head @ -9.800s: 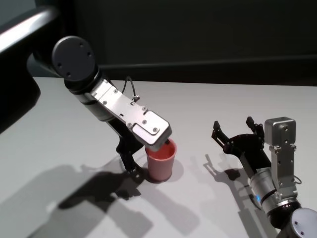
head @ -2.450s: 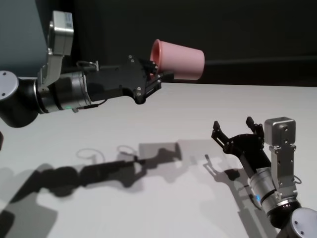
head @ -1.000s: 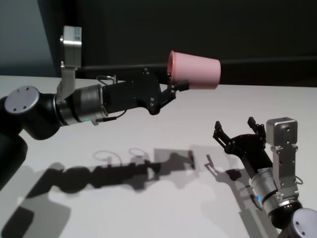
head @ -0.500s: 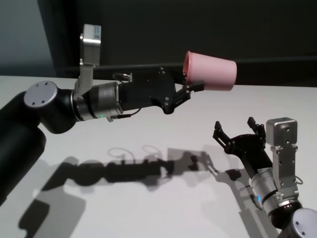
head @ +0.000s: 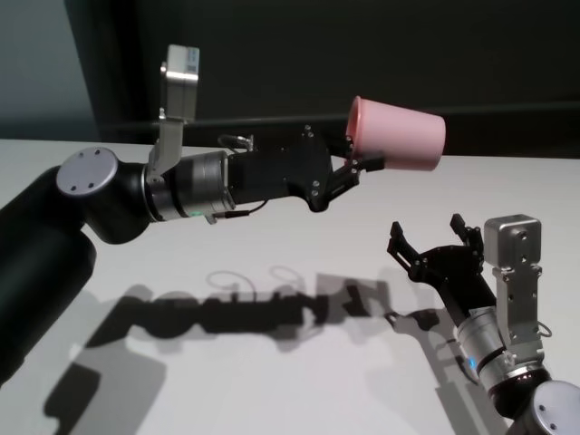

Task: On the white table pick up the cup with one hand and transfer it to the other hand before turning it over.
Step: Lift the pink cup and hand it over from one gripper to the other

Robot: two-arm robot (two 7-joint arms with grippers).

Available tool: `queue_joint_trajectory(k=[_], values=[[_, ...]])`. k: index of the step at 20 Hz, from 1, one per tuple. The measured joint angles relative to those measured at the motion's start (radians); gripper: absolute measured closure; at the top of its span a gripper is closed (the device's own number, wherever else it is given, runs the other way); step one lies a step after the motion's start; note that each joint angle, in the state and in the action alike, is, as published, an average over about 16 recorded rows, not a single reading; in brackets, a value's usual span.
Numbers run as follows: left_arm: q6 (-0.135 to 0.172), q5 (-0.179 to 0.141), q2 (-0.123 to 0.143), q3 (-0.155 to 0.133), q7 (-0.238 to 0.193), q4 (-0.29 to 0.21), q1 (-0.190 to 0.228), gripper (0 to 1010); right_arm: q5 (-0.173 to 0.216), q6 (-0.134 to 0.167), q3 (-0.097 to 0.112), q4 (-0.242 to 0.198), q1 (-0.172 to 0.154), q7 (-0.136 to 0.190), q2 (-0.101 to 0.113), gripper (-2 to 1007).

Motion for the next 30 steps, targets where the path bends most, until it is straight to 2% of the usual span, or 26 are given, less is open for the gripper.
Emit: queue_joint_trajectory(k=[30], values=[[0.0, 0.005, -0.002, 0.003, -0.003, 0.001, 0.0, 956, 0.0, 0.0, 0.001, 0.0, 0.0, 0.001, 0.0, 3]])
